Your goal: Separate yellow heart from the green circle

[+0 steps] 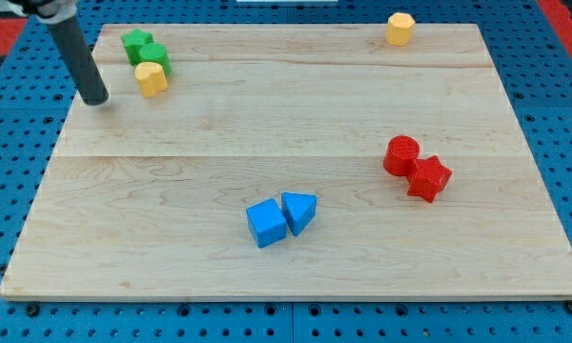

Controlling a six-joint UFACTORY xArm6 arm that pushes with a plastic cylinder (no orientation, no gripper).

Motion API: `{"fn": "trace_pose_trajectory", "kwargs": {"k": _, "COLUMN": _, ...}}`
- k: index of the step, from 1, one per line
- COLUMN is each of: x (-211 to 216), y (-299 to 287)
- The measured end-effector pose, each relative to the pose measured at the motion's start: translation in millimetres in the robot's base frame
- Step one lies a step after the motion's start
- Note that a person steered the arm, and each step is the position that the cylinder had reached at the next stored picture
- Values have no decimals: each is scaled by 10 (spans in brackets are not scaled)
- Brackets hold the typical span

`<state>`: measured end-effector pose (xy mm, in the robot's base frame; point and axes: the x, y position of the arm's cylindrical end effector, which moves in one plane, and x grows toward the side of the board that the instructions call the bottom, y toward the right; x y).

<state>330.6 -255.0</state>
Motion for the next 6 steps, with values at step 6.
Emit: {"fn": "trace_pose_trajectory", "kwargs": {"k": 6, "x": -22, "y": 1117}}
